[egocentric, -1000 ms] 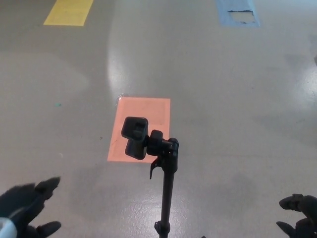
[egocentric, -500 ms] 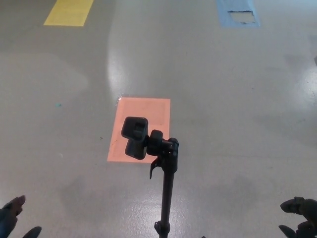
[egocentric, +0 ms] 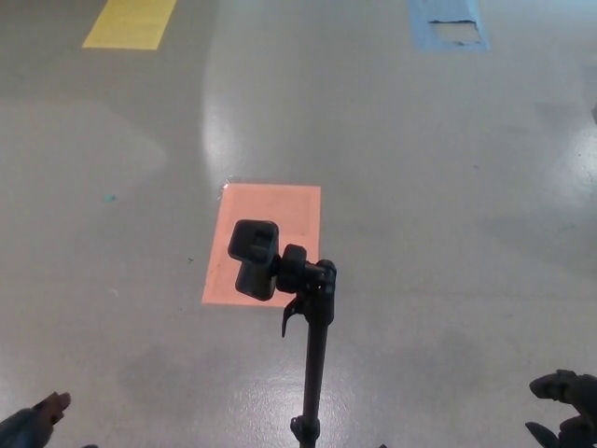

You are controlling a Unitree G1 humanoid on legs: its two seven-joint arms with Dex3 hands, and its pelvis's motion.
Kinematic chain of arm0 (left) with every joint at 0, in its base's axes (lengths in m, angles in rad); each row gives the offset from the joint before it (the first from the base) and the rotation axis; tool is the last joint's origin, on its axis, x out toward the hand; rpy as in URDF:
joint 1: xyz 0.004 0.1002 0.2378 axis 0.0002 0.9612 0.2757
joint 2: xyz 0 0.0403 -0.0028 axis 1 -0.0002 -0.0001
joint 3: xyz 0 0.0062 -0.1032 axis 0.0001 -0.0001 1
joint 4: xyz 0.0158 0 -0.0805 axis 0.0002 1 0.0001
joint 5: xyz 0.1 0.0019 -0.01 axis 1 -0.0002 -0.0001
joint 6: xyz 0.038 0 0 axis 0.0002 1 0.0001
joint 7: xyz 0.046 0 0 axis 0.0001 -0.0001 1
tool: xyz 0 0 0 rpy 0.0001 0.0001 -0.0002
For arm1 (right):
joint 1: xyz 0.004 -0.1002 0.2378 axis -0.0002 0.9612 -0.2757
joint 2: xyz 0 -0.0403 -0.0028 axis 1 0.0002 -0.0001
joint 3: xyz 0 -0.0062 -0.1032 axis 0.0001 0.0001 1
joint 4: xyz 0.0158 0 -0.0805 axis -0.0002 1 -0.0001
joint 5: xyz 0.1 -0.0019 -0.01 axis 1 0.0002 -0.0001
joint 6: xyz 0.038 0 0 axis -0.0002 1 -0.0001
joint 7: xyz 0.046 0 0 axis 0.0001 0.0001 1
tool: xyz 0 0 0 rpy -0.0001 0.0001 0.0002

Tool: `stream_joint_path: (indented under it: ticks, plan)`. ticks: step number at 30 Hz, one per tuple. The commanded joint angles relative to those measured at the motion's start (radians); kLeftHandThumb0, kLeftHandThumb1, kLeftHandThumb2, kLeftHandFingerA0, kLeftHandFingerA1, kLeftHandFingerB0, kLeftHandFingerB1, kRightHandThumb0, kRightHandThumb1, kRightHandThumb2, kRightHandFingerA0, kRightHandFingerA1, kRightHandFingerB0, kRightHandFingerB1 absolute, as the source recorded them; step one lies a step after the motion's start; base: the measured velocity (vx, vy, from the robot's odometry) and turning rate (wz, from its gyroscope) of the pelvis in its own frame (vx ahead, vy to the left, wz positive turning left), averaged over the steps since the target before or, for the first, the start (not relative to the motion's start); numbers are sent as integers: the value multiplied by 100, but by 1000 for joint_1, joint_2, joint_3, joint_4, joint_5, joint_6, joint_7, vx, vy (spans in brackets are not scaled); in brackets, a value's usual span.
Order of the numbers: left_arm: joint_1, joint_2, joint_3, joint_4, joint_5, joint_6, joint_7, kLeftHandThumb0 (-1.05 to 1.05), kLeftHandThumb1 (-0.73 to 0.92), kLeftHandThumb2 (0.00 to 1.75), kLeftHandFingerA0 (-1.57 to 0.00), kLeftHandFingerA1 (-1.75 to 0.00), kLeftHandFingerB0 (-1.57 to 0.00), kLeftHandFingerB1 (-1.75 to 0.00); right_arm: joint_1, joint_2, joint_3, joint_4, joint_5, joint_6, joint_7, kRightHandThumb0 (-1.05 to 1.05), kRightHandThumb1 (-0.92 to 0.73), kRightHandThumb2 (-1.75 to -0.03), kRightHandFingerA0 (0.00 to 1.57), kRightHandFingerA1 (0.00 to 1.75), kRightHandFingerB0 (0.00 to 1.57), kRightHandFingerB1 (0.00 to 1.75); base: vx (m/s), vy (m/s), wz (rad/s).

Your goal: The robot uses its left hand to grab the top of a phone stand kept on the floor and tilt it upwards to adjust its angle

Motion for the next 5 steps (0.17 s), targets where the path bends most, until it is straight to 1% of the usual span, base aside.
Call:
stream_joint_path:
  ticks: [1,5]
  plan:
    - [3,27,-4,-8,-31,19,-24,-84,72,102,-6,-22,-7,-18,9,-16,-5,-5,13,-19,11,-33,-53,-104,2,49,0,47,0,0,0]
    - [0,39,-6,-10,-39,14,-35,-85,73,103,-7,-23,-8,-18,8,-11,-2,-4,13,-20,7,-33,-52,-104,2,49,0,47,0,0,0]
